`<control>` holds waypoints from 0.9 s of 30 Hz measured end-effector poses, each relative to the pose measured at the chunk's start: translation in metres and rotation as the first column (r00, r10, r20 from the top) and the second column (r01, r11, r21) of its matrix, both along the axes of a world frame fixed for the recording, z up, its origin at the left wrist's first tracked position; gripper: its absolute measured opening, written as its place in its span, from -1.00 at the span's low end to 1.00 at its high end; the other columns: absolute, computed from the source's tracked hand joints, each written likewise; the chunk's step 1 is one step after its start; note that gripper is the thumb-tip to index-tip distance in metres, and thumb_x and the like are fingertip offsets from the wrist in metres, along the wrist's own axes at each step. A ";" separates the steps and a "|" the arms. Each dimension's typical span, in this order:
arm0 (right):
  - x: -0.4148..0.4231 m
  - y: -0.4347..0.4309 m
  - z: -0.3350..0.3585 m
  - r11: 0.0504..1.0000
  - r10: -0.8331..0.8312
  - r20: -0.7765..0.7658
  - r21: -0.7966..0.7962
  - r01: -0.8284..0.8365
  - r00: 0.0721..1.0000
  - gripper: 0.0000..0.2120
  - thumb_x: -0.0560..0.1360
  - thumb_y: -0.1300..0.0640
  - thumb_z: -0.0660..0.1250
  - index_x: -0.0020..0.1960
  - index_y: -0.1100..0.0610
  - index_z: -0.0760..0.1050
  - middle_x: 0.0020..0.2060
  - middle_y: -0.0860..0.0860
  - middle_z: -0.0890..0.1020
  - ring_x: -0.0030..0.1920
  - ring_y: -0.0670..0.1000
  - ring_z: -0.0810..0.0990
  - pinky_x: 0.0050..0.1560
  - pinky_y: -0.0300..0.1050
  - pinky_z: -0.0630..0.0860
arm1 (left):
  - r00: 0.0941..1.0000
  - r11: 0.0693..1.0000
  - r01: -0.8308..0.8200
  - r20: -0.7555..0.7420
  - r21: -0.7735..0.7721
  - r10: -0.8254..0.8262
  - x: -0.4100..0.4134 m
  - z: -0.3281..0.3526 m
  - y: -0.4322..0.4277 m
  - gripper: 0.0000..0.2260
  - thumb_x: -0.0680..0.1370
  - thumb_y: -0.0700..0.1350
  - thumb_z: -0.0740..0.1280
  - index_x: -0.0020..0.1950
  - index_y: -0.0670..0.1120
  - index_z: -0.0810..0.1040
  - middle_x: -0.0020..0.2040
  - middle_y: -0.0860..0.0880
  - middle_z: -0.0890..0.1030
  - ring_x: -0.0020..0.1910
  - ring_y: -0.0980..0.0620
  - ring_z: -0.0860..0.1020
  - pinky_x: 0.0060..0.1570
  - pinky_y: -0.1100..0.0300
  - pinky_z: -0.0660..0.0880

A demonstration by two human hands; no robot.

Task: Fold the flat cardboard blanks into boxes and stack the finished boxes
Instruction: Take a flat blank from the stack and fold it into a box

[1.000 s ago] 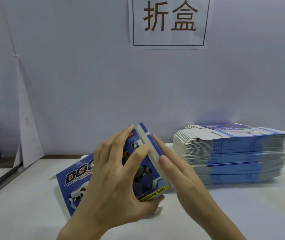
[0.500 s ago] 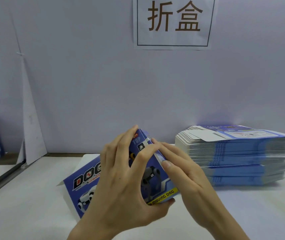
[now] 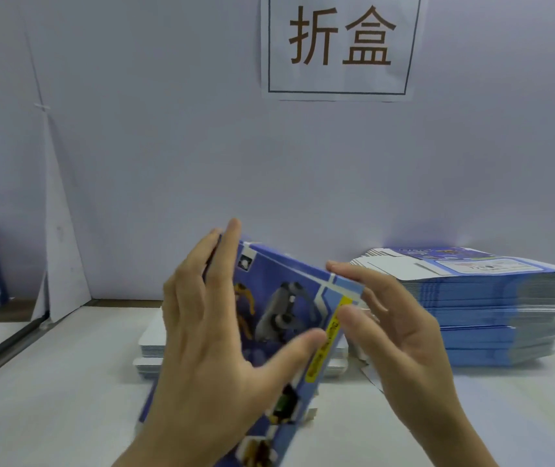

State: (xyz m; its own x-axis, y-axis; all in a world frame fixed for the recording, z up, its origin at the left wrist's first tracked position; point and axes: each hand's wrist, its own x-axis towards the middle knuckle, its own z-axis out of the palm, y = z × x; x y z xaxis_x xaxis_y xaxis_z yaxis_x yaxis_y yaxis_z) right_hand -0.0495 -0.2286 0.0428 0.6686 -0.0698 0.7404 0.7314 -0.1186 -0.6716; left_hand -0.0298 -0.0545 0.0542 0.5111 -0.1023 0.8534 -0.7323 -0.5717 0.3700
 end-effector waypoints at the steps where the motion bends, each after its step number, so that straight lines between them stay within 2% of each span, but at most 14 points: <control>1: 0.000 -0.002 0.001 0.999 0.005 0.018 0.054 -0.006 1.000 -0.68 0.44 0.06 0.31 0.15 0.14 0.57 -0.04 -0.08 0.69 -0.13 -0.17 0.62 -0.07 -0.38 0.50 | 0.995 0.994 0.092 -0.037 -0.064 -0.095 0.001 0.003 0.005 -0.21 0.36 0.37 0.33 0.51 0.23 0.08 0.33 0.28 0.32 0.30 0.29 0.33 0.23 0.49 0.26; 2: 0.000 -0.004 0.003 0.994 0.016 0.023 0.106 -0.018 1.000 -0.69 0.44 0.05 0.28 0.13 0.14 0.58 -0.08 -0.07 0.69 -0.14 -0.15 0.62 -0.07 -0.35 0.51 | 0.973 0.969 0.194 -0.092 -0.155 -0.210 0.002 0.005 0.010 -0.27 0.36 0.31 0.38 0.46 0.31 0.15 0.28 0.34 0.38 0.26 0.30 0.42 0.11 0.52 0.37; 3: 0.000 -0.007 0.004 0.990 0.029 0.015 0.137 -0.030 0.999 -0.71 0.45 0.03 0.27 0.09 0.11 0.60 -0.10 -0.04 0.69 -0.12 -0.11 0.62 -0.05 -0.30 0.52 | 0.928 0.921 0.296 -0.152 -0.253 -0.340 0.003 0.006 0.014 -0.34 0.35 0.25 0.41 0.40 0.36 0.25 0.24 0.33 0.45 0.21 0.24 0.50 0.01 0.47 0.46; 4: 0.000 -0.010 0.005 0.989 0.045 -0.005 0.144 -0.044 0.999 -0.72 0.45 0.00 0.26 0.08 0.06 0.63 -0.12 -0.03 0.69 -0.10 -0.08 0.61 -0.04 -0.27 0.52 | 0.856 0.856 0.393 -0.206 -0.335 -0.474 0.004 0.007 0.018 -0.42 0.33 0.20 0.43 0.32 0.36 0.36 0.23 0.27 0.50 0.16 0.15 0.57 -0.07 0.38 0.54; 6: -0.001 -0.008 0.006 0.990 0.086 -0.058 0.115 -0.079 0.995 -0.74 0.45 -0.04 0.26 0.06 -0.06 0.64 -0.13 -0.03 0.69 -0.10 -0.08 0.61 -0.05 -0.28 0.52 | 0.668 0.679 0.542 -0.236 -0.496 -0.706 0.007 0.005 0.022 -0.58 0.29 0.06 0.49 0.13 0.21 0.55 0.24 0.13 0.58 0.08 0.00 0.64 -0.17 0.23 0.60; 8: -0.002 0.000 0.002 0.990 0.110 -0.102 0.095 -0.101 0.989 -0.74 0.46 -0.07 0.24 0.06 -0.08 0.62 -0.10 -0.04 0.69 -0.07 -0.09 0.64 -0.05 -0.30 0.53 | 0.531 0.497 0.549 -0.179 -0.673 -0.829 0.010 0.002 0.021 -0.76 0.30 -0.12 0.50 -0.08 0.06 0.61 0.21 0.04 0.62 -0.02 -0.04 0.68 -0.26 0.18 0.60; 9: -0.003 0.005 0.000 0.988 0.129 -0.121 0.103 -0.116 0.984 -0.74 0.46 -0.07 0.25 0.08 -0.07 0.60 -0.09 -0.04 0.69 -0.07 -0.08 0.66 -0.07 -0.29 0.54 | 0.517 0.452 0.518 -0.155 -0.726 -0.842 0.011 0.001 0.019 -0.84 0.33 -0.19 0.44 -0.15 0.03 0.61 0.15 0.01 0.64 -0.08 -0.04 0.69 -0.31 0.17 0.60; 11: -0.005 0.013 -0.004 0.975 0.195 -0.158 0.137 -0.174 0.968 -0.64 0.45 -0.04 0.29 0.23 -0.03 0.47 0.00 -0.05 0.69 -0.04 -0.05 0.69 -0.11 -0.27 0.58 | 0.565 0.462 0.469 -0.146 -0.753 -0.812 0.011 -0.001 0.016 -0.87 0.38 -0.20 0.33 -0.21 0.02 0.61 0.02 -0.03 0.68 -0.21 -0.07 0.69 -0.38 0.17 0.59; 14: -0.009 0.016 -0.004 0.972 0.202 -0.119 0.150 -0.183 0.972 -0.53 0.42 0.05 0.36 0.31 -0.11 0.41 0.21 -0.09 0.60 0.07 -0.01 0.67 -0.05 -0.18 0.60 | 0.629 0.505 0.463 -0.132 -0.729 -0.766 0.011 0.000 0.016 -0.90 0.31 -0.14 0.44 -0.21 0.01 0.62 -0.03 -0.05 0.69 -0.24 -0.08 0.68 -0.39 0.16 0.59; 16: -0.010 0.016 -0.002 0.959 0.230 -0.103 0.192 -0.208 0.968 -0.65 0.44 0.16 0.42 0.19 -0.07 0.49 0.13 -0.03 0.63 -0.01 0.05 0.69 -0.14 -0.11 0.63 | 0.634 0.490 0.464 -0.110 -0.738 -0.766 0.009 0.002 0.016 -0.91 0.28 -0.05 0.42 -0.24 0.01 0.62 -0.06 -0.05 0.69 -0.24 -0.05 0.68 -0.38 0.17 0.58; 19: -0.013 0.017 -0.002 0.945 0.256 -0.125 0.238 -0.222 0.958 -0.78 0.45 0.24 0.33 0.06 0.03 0.53 0.02 0.03 0.68 -0.11 0.11 0.71 -0.27 -0.09 0.63 | 0.651 0.484 0.450 -0.094 -0.751 -0.753 0.008 0.001 0.015 -0.93 0.27 -0.03 0.42 -0.32 0.00 0.60 -0.15 -0.05 0.68 -0.28 0.02 0.66 -0.38 0.23 0.57; 21: -0.014 0.018 -0.001 0.943 0.269 -0.128 0.236 -0.234 0.955 -0.79 0.46 0.24 0.37 0.07 0.06 0.53 -0.03 0.06 0.68 -0.13 0.12 0.71 -0.28 -0.09 0.63 | 0.659 0.487 0.447 -0.092 -0.750 -0.746 0.007 0.001 0.015 -0.92 0.27 -0.02 0.41 -0.32 0.00 0.59 -0.16 -0.06 0.68 -0.28 0.02 0.65 -0.37 0.23 0.56; 25: -0.013 0.017 0.001 0.959 0.209 -0.079 0.210 -0.188 0.975 -0.74 0.39 0.17 0.44 0.06 0.00 0.53 0.11 -0.04 0.64 -0.06 0.04 0.70 -0.25 -0.13 0.63 | 0.666 0.496 0.457 -0.086 -0.739 -0.741 0.005 0.001 0.014 -0.89 0.28 0.00 0.43 -0.27 0.02 0.56 -0.13 -0.06 0.68 -0.32 -0.01 0.65 -0.42 0.22 0.55; 27: -0.014 0.014 0.002 0.956 0.233 -0.102 0.207 -0.209 0.967 -0.75 0.41 0.14 0.38 0.09 0.01 0.53 0.07 -0.01 0.67 -0.07 0.09 0.71 -0.27 -0.11 0.63 | 0.682 0.510 0.460 -0.078 -0.726 -0.727 0.003 0.001 0.013 -0.85 0.25 0.01 0.49 -0.29 0.04 0.56 -0.14 -0.05 0.68 -0.33 0.01 0.65 -0.43 0.23 0.55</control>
